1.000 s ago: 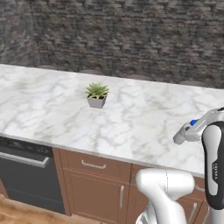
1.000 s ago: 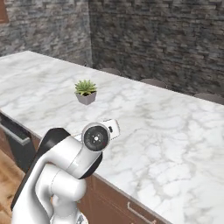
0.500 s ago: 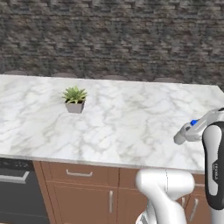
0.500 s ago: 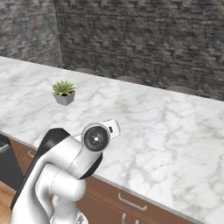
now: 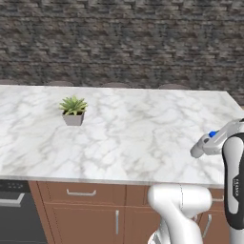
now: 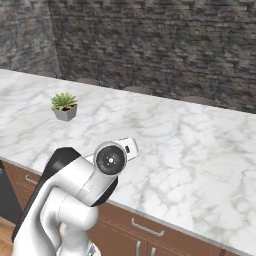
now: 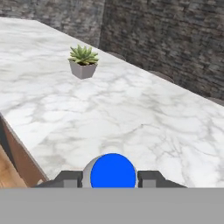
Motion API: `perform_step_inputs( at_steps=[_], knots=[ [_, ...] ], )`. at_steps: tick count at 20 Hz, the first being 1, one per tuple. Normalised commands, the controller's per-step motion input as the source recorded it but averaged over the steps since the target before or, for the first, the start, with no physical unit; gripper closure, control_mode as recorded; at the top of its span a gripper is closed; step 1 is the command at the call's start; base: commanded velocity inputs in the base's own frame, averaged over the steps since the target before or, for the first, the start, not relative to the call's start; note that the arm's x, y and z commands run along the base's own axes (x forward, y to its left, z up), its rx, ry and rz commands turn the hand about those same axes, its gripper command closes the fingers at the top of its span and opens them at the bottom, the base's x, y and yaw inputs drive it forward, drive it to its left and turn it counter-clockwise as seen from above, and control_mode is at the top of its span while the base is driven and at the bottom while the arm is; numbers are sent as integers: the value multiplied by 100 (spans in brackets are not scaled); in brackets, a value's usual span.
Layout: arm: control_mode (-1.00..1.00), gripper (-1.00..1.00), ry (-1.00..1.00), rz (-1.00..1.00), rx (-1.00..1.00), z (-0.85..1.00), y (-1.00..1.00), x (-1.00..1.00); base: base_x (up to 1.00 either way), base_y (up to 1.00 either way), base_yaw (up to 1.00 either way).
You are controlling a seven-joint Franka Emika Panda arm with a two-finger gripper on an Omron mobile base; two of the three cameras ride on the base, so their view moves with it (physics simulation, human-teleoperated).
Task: Move the drinks to the dining counter.
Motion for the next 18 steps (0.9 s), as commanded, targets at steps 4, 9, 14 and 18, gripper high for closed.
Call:
perform_step_inputs(
  at_steps=[4, 9, 14, 18],
  knots=[
    [100, 100, 0, 0, 0, 0, 0, 0, 4, 0, -1],
    [-100, 100, 0, -6, 0, -9, 0, 19, 0, 0, 0],
    [-100, 100, 0, -9, 0, -5, 0, 38, 0, 0, 0],
    [-100, 100, 1, -10, 0, -5, 0, 43, 0, 0, 0]
  ],
)
